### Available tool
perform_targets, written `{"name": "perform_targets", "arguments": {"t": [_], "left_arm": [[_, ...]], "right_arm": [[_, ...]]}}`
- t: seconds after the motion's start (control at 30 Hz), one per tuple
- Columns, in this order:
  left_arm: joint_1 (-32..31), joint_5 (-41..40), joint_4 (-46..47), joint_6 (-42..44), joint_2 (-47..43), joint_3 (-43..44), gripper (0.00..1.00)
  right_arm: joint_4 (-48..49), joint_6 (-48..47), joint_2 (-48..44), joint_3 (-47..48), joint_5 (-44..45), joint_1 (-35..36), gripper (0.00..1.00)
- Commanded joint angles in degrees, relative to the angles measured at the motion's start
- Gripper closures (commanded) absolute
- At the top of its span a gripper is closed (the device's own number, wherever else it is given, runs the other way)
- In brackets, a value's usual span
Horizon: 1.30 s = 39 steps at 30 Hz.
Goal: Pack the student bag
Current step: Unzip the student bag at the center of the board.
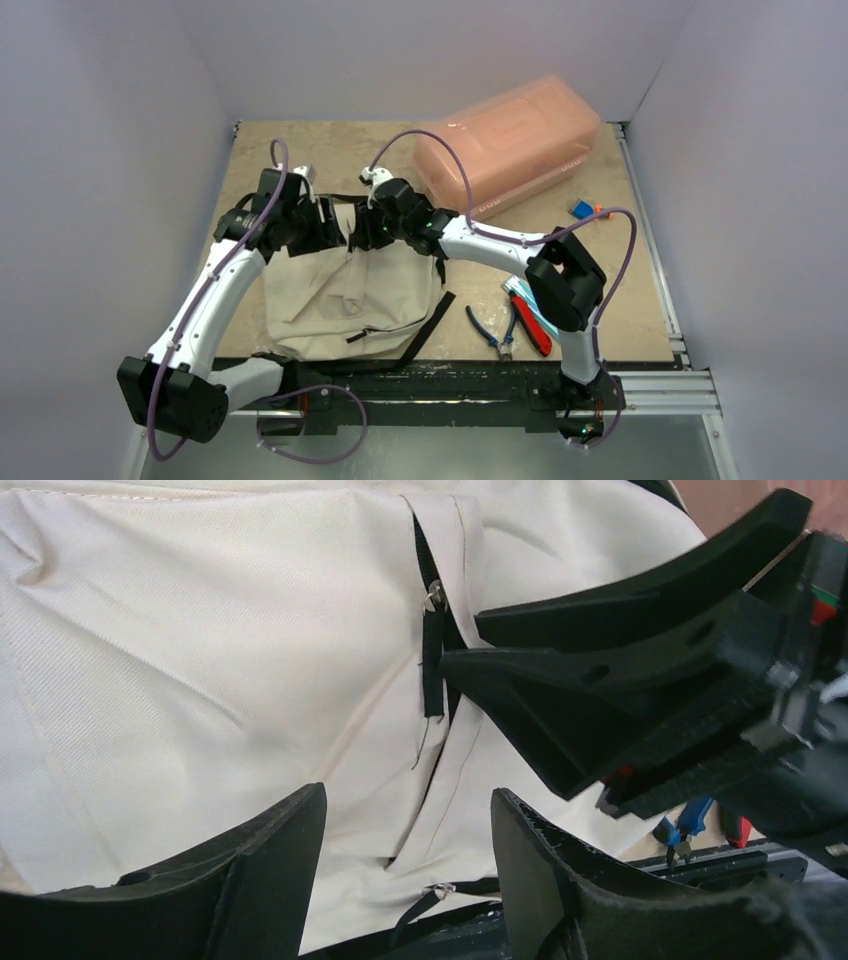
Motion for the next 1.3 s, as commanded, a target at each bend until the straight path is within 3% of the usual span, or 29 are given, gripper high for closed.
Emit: {"name": "perform_targets", "arguments": {"t": [0.0, 0.1, 0.17, 0.2, 0.43, 0.57, 0.63, 0.77, 0.97, 1.0, 1.17, 1.27], "left_arm": [[0.36, 1.62, 3.35, 1.11, 4.42, 1.7, 0.42], [0.27, 2.75, 4.48, 1.46, 8.22, 3.78, 0.48], [0.23, 3.9, 4.87, 1.98, 11.61, 5.56, 0.57], [0.08, 4.49, 5.07, 2.28, 12.78, 6.14, 0.6], [-0.52, 4.11, 5.76, 2.33, 19.33, 7.51, 0.75], [-0.59, 3.52, 6.06, 2.0, 20.29, 7.2, 0.79], [-1.16, 3.5, 5.61, 2.22, 21.25, 7.69, 0.79], [-2.17, 3.4, 6.28, 1.89, 22.45, 7.44, 0.67], [-2.84, 0.45, 5.52, 0.92, 24.46, 7.01, 0.67], [-2.93, 0.11, 5.73, 0.87, 24.96, 6.83, 0.69], [-4.26, -4.37, 4.04, 1.73, 24.71, 7.58, 0.97], [-4.56, -3.02, 3.21, 2.43, 22.13, 7.09, 1.0]], "right_arm": [[1.31, 0.47, -1.11, -0.83, 0.46, 0.3, 0.69], [3.85, 1.27, -1.92, -2.99, -0.85, 0.1, 0.82], [5.79, 1.8, -2.67, -4.07, -2.99, -0.18, 0.98], [7.02, 2.33, -3.05, -4.63, -3.78, -0.3, 1.0], [8.85, 3.51, -4.24, -5.51, -5.57, -0.66, 1.0], [9.29, 3.73, -4.64, -6.0, -5.83, -0.94, 1.0], [9.56, 3.87, -4.65, -6.08, -6.15, -1.02, 1.0], [9.52, 3.97, -4.56, -5.61, -6.7, -1.03, 1.0], [9.8, 5.16, -5.09, -5.43, -7.07, -1.03, 1.0], [10.0, 5.53, -5.09, -5.45, -7.24, -1.03, 1.0], [9.07, 7.16, -5.08, -4.91, -4.52, -1.03, 1.0], [7.15, 6.87, -4.65, -3.83, -0.86, -1.1, 1.0]]}}
